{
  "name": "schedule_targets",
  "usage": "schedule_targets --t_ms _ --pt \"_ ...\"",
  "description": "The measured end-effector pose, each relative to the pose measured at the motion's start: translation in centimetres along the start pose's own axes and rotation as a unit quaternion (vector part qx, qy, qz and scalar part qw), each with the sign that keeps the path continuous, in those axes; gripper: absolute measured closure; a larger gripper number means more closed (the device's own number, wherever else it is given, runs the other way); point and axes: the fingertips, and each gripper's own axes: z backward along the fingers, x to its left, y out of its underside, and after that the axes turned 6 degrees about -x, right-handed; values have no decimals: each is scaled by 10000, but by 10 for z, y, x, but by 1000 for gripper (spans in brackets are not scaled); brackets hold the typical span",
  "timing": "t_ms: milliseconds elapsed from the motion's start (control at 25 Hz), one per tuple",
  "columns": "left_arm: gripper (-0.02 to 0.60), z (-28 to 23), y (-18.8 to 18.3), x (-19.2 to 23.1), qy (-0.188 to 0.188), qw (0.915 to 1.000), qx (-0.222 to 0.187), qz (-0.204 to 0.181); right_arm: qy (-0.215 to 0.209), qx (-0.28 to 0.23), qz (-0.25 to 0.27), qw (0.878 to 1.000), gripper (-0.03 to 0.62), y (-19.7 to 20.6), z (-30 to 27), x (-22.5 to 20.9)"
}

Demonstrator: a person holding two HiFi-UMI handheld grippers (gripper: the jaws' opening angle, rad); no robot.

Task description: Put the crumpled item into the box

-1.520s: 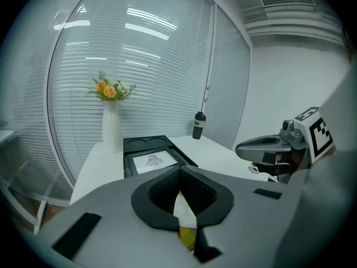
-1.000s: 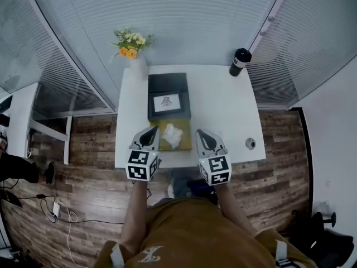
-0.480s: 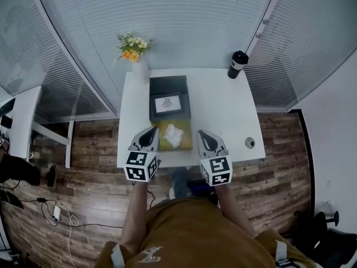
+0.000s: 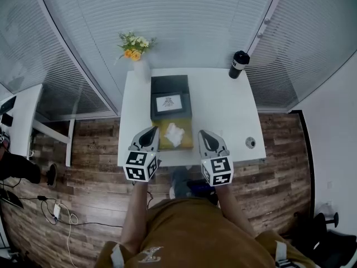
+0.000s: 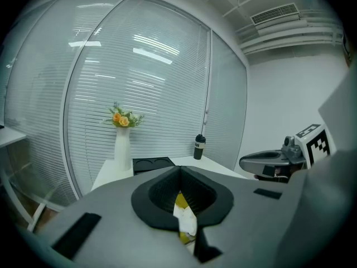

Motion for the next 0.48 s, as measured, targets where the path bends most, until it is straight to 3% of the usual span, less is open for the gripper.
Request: schedule_targets --t_ms 480 --pt "557 -3 2 3 -30 10000 9 60 -12 8 -6 10000 582 -1 -1 -2"
